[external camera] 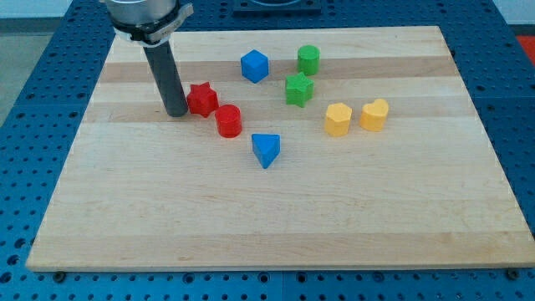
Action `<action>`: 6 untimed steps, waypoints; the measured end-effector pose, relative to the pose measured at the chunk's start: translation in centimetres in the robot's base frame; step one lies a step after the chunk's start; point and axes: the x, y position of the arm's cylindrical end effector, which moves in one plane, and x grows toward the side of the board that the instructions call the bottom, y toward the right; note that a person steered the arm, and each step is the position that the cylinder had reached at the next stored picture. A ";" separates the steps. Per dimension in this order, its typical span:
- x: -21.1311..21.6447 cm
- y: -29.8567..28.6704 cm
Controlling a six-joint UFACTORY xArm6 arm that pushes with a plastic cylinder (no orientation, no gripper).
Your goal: Nudge the red star left a bit
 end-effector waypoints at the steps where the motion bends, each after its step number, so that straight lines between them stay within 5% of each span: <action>1: -0.9 1.4; 3: 1.8 -0.2; 4: 10.0 0.4; 6: 13.8 13.6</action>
